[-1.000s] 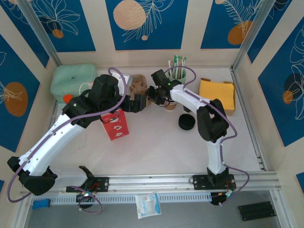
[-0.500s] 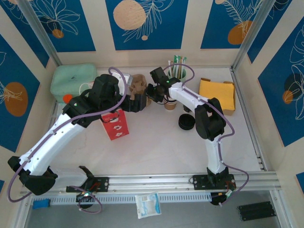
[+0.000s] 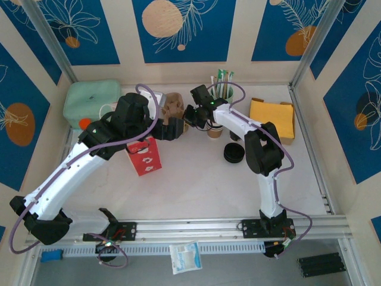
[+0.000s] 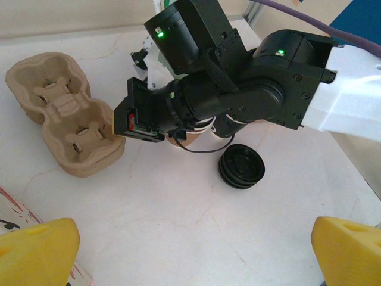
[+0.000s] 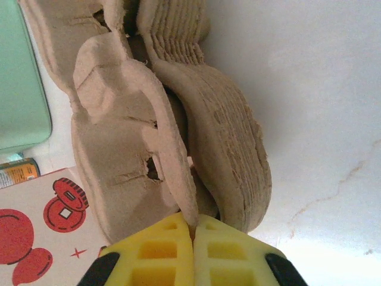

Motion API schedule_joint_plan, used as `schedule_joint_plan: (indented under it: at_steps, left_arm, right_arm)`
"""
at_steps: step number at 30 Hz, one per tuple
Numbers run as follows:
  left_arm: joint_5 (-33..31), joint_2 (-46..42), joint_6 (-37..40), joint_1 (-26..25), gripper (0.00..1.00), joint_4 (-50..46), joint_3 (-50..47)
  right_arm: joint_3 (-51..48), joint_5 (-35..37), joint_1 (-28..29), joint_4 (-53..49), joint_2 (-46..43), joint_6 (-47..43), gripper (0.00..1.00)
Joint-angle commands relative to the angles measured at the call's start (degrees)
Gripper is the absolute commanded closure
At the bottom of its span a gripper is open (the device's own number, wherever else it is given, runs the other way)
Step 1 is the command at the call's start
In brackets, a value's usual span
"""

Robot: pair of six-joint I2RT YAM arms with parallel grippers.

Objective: Pack the takeout coffee

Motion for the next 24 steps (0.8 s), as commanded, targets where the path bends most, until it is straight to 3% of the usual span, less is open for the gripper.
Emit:
schedule_joint_plan:
  at_steps: [1,15,24]
  left_arm:
    - [0.9,0.0,-0.3,0.7,0.01,0.7,-0.1]
    - [-0.5,0.6,-1.7,0.7,0.01,1.1,0.0]
    - [-0.9,-0.2,-3.7,0.7,0.01,1.3,0.0]
  right_arm:
    - [-0.8,-2.8,-0.8,1.5,-0.4,0.7,1.00]
    - [4.5,-9.2,-3.3,2.5,-6.0,-0.8,1.00]
    - [0.9,-11.2,-3.7,3.6,-12.3,-1.7,1.00]
